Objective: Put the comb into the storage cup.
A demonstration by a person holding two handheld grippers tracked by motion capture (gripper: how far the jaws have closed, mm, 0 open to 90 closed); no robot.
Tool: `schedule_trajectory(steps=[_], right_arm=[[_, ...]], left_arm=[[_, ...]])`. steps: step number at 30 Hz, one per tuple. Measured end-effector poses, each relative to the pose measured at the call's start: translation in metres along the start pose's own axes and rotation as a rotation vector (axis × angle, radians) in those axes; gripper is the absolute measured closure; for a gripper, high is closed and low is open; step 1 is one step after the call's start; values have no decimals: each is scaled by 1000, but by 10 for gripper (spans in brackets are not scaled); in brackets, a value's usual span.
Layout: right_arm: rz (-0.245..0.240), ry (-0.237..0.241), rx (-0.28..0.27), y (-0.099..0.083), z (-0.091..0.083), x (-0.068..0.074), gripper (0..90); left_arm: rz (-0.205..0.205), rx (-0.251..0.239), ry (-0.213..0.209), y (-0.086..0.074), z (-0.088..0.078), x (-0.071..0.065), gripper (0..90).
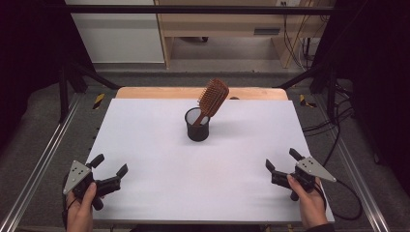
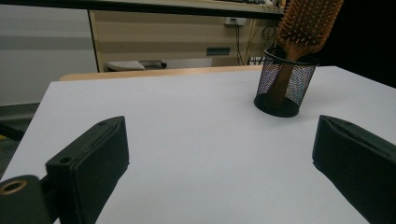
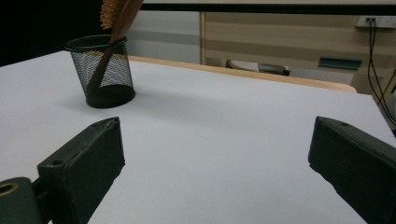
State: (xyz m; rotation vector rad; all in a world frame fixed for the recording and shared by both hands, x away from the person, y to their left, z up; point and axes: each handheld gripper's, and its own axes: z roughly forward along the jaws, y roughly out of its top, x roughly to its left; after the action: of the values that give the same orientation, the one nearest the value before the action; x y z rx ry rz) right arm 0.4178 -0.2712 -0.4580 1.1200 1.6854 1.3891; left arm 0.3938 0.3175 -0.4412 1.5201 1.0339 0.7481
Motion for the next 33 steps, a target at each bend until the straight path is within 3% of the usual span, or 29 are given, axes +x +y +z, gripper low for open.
schedule_trajectory(steps=[9,26,33], right_arm=[[-1,52,13,0,3,6,25],[-8,101,-1,-2,12,20,31],[-11,117,-18,0,20,27,31]], left_arm=[[4,3,-2,0,1,-1,41],[18,-10,-14,-1,2,-4,40],[-5,-19,-38,-1,2,-3,40]])
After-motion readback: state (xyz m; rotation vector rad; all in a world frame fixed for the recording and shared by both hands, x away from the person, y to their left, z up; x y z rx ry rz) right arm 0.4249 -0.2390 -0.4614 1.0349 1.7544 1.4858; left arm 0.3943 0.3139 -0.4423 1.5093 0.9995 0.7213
